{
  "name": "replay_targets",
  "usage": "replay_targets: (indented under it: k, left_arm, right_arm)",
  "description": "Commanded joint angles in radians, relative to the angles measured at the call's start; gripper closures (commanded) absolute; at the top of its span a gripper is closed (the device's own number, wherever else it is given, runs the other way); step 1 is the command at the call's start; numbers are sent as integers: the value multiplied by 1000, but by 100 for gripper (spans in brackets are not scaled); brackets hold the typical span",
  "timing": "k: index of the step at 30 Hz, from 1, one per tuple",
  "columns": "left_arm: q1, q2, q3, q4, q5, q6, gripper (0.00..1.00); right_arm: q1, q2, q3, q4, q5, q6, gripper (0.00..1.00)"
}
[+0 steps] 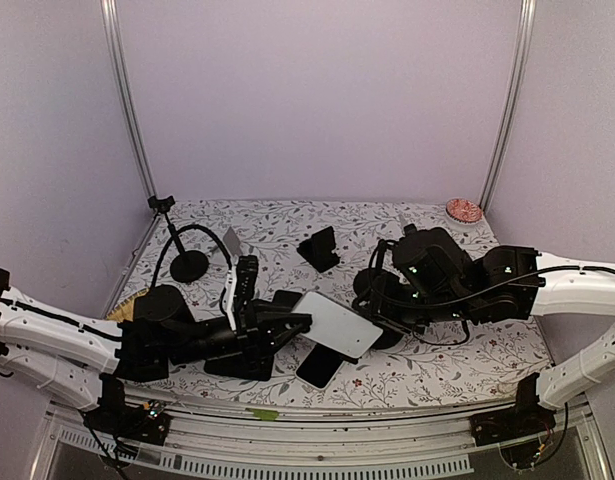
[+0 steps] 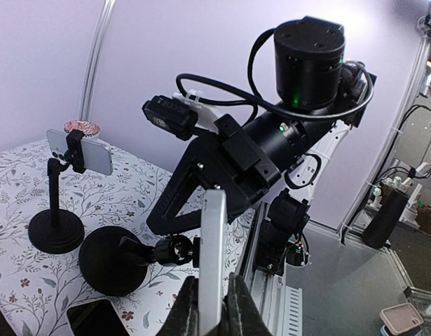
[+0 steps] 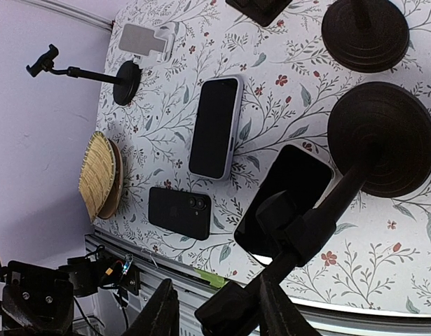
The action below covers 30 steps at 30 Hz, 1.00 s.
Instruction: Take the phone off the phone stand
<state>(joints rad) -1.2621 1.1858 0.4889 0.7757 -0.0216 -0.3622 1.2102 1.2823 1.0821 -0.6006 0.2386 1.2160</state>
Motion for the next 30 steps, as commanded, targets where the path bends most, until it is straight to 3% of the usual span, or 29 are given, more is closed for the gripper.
replay_targets:
  k: [1,30]
  left_arm:
    - [66,-61,15,138,-209,31,100]
    - [92,-252,-45,51,-253,43,100]
  right_arm:
    - [41,34,-31,-246,-30,-92,100]
    - [12,-18,36,-281,69,-96,100]
